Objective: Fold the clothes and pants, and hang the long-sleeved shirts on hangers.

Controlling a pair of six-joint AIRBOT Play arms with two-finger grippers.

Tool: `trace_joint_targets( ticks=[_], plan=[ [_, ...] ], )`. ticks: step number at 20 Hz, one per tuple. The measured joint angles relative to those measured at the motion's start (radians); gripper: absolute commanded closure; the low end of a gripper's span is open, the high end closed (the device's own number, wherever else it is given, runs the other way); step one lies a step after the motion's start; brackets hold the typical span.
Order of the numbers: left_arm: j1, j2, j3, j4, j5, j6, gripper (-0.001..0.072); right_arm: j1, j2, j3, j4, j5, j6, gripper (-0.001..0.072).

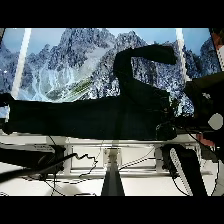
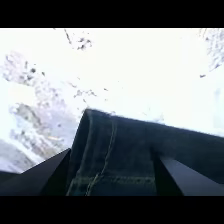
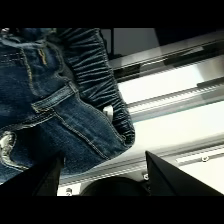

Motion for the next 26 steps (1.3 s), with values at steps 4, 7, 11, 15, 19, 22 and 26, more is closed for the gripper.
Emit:
trace_joint_targets(
  ticks=[4,7,11,15,19,22,26],
  plan=[
    [-0.006,-0.022,0.001,-0.033,0.011,0.018,0.0481,0.000,0.000,0.000,0.015,-0.018,0.003,0.0140],
    [-0.007,-0.027,0.001,-0.041,-0.008,0.040,0.0690,0.000,0.000,0.000,0.023,-0.025,0.005,0.0140],
    [-0.008,-0.030,0.006,-0.048,-0.071,0.058,0.0693,0.000,0.000,0.000,0.026,-0.044,0.006,0.0140],
    [0.002,-0.030,0.066,-0.150,-0.187,0.126,0.0693,0.000,0.000,0.000,0.029,-0.093,0.006,0.0141],
    [0.029,-0.030,0.185,-0.336,-0.260,0.161,0.0692,0.000,0.000,0.000,0.029,-0.135,0.006,0.0140],
    [0.041,-0.030,0.255,-0.416,-0.270,0.171,0.0692,0.000,0.000,0.000,0.029,-0.151,0.006,0.0140],
    [0.045,-0.031,0.287,-0.393,-0.236,0.147,0.0691,0.000,0.000,0.000,0.028,-0.160,0.006,0.0141]
  ],
)
